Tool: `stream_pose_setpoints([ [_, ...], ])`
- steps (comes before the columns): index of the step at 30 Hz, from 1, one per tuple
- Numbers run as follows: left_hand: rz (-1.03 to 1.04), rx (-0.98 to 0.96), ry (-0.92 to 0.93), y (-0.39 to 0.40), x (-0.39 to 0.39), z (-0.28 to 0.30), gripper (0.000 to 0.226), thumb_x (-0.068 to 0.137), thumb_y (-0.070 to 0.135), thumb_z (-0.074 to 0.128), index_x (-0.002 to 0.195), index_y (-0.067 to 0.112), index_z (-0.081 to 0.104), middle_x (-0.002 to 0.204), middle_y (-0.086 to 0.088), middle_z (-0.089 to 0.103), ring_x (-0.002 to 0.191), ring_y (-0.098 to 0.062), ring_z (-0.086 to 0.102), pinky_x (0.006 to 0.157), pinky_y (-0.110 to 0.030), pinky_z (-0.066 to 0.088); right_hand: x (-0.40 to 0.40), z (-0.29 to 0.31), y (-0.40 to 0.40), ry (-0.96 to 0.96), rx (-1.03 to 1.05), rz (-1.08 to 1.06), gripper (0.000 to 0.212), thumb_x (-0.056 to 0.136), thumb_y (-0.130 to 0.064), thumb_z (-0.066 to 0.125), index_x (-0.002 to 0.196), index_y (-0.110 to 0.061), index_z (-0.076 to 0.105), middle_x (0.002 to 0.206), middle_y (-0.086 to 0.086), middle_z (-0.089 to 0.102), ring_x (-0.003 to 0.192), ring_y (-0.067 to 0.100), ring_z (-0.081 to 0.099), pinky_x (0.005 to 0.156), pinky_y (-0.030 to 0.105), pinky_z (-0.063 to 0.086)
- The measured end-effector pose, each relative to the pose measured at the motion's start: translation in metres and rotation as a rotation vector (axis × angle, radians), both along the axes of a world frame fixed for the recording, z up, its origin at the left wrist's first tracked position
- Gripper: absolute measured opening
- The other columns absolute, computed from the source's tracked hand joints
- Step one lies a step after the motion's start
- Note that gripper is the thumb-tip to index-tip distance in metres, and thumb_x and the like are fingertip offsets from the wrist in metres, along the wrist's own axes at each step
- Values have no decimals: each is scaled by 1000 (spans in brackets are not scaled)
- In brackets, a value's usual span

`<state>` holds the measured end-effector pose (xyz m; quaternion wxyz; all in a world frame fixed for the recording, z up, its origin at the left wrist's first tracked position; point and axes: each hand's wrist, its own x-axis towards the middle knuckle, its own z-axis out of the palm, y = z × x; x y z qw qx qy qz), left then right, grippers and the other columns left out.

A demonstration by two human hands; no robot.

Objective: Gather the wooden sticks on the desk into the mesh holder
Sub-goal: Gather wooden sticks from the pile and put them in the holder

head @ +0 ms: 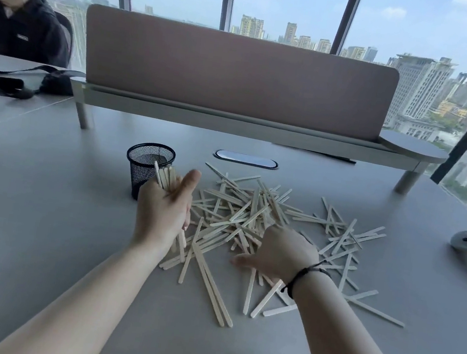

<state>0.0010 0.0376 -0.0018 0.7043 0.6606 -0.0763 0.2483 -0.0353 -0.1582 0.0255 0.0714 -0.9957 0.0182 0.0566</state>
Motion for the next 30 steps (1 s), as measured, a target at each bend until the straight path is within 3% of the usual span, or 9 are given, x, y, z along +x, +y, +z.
stream_pose_setpoints([
  [5, -3, -206, 86, -1, 2, 5, 58, 96, 44, 63, 63, 19, 22, 44, 6, 24, 35, -13, 17, 45, -22, 18, 4, -8, 5, 14, 88, 74, 41, 81, -43, 71, 70, -18, 41, 78, -3, 49, 81, 23, 51, 67, 29, 40],
  [9, -3, -248, 111, -4, 1, 8, 55, 100, 40, 58, 61, 22, 23, 45, 2, 25, 34, -12, 17, 43, -19, 16, 3, -6, 17, -37, 104, 135, 16, 85, -10, 53, 78, -14, 39, 87, 0, 46, 88, 26, 52, 68, 28, 39],
  [10, -3, -243, 108, -4, 1, 8, 55, 100, 39, 58, 58, 24, 26, 45, 2, 25, 34, -12, 18, 42, -19, 17, 2, -5, 20, -56, 96, 134, 10, 84, -9, 52, 85, -13, 42, 90, 1, 47, 94, 28, 57, 69, 28, 40],
  [13, -10, -248, 113, -4, -1, 10, 54, 100, 40, 57, 56, 26, 29, 46, 3, 24, 35, -11, 17, 41, -18, 18, 1, -7, 25, -106, 54, 94, 26, 84, -11, 52, 108, -6, 45, 108, 9, 61, 107, 30, 62, 71, 30, 43],
  [15, -15, -259, 124, -4, 0, 10, 54, 100, 40, 57, 58, 26, 28, 45, 5, 23, 36, -11, 17, 42, -18, 17, 2, -8, 25, -113, 67, 56, 21, 81, -11, 54, 98, -9, 42, 105, 8, 63, 100, 30, 64, 69, 30, 43],
  [17, -14, -267, 134, -3, 1, 10, 54, 101, 39, 57, 57, 26, 30, 45, 6, 24, 35, -11, 17, 42, -17, 18, 6, -9, 24, -96, 104, 31, 17, 76, -12, 58, 82, -9, 42, 86, 3, 57, 80, 26, 60, 62, 27, 42],
  [20, -14, -287, 139, -4, 0, 11, 53, 101, 38, 57, 55, 26, 33, 46, 5, 26, 36, -11, 18, 40, -17, 19, 10, -10, 22, -48, 200, 6, 28, 69, -17, 66, 65, -13, 39, 70, -1, 44, 60, 17, 45, 46, 23, 32],
  [28, -27, -296, 133, -4, -3, 13, 53, 101, 39, 56, 54, 26, 35, 46, 4, 25, 36, -11, 17, 40, -18, 18, 11, -12, 16, -64, 293, -14, 19, 67, -13, 68, 68, -8, 50, 65, 3, 48, 53, 15, 39, 38, 22, 28],
  [30, -28, -302, 136, -3, -3, 14, 51, 101, 38, 56, 57, 26, 33, 47, 2, 24, 37, -12, 16, 41, -18, 17, 9, -12, 17, -64, 297, -17, 21, 71, -13, 66, 66, -9, 45, 64, 2, 47, 51, 13, 38, 38, 22, 28],
])
